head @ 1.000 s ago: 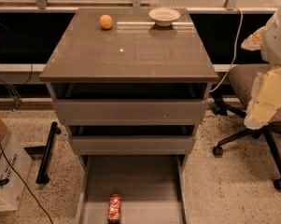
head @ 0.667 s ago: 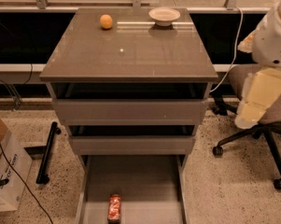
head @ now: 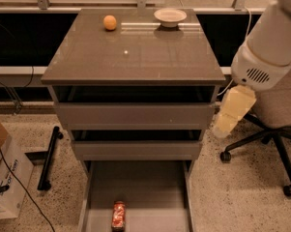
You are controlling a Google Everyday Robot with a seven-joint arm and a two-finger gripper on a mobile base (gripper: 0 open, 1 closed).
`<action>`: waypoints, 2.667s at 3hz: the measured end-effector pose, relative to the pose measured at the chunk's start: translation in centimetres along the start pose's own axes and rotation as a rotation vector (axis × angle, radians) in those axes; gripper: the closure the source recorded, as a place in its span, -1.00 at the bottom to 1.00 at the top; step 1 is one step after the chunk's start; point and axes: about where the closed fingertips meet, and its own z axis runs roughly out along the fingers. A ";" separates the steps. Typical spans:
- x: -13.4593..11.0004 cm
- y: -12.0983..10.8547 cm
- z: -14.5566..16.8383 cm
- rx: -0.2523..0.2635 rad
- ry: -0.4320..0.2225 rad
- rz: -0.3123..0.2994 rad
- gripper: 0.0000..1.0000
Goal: Pick coke can from bottom drawer and place on counter
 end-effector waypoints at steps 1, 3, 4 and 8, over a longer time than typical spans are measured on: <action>-0.3 -0.1 2.8 -0.020 0.007 0.057 -1.00; -0.2 0.3 6.9 -0.041 0.034 0.138 -1.00; -1.8 0.9 9.5 -0.090 0.008 0.188 -1.00; -7.9 7.6 25.8 -0.294 0.018 0.416 -1.00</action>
Offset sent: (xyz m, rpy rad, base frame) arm 0.0185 0.0118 -0.1082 0.0128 0.1058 -0.2036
